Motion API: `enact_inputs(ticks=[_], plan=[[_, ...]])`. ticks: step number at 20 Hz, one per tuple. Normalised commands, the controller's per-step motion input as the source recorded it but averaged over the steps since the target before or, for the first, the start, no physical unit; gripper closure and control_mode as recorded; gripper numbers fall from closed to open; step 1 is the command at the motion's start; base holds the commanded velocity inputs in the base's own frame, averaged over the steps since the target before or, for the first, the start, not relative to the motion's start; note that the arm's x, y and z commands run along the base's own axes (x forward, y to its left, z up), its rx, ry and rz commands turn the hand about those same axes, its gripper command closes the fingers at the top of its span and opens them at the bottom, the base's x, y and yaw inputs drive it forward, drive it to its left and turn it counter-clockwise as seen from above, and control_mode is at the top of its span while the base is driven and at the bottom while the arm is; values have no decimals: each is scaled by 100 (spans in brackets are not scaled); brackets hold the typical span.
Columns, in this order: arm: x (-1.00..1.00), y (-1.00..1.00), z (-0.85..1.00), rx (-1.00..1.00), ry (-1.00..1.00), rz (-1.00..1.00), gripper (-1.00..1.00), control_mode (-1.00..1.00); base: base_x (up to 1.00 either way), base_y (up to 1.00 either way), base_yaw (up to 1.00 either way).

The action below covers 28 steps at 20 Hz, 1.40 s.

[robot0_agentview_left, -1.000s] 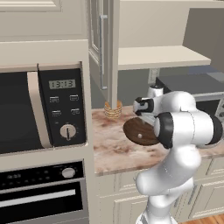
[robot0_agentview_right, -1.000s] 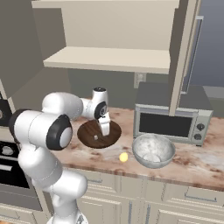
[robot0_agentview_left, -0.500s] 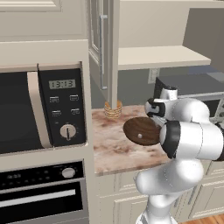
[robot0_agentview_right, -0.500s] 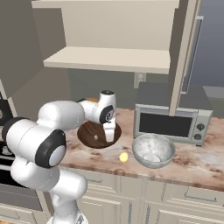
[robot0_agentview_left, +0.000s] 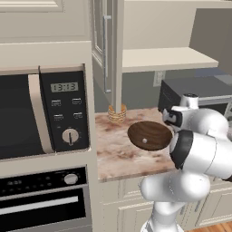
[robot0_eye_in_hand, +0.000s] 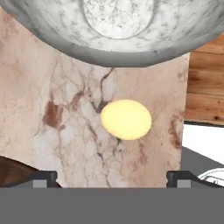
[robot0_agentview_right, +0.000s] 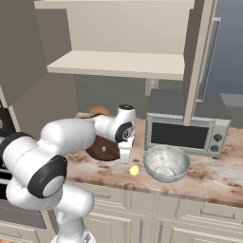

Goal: Pick both bowls and place them on the counter. Then place the sugar cube in one bowl and place the egg in the other bowl.

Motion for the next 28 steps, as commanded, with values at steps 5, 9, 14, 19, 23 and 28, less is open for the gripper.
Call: enact_inputs(ticks=[5,9,14,19,23,28], plan=[[-25,-39,-8,0,4,-12,-100,-100,0,0,0],[-11,-24,-31,0,1,-3,-100,-100,0,0,0],[-7,-11,-26,0,5,0,-100,-100,0,0,0],[-1,0,-14,0,8,0,-100,-100,0,0,0],[0,1,-9,0,8,0,-100,-100,0,0,0],[0,0,-8,0,5,0,-100,-100,0,0,0]])
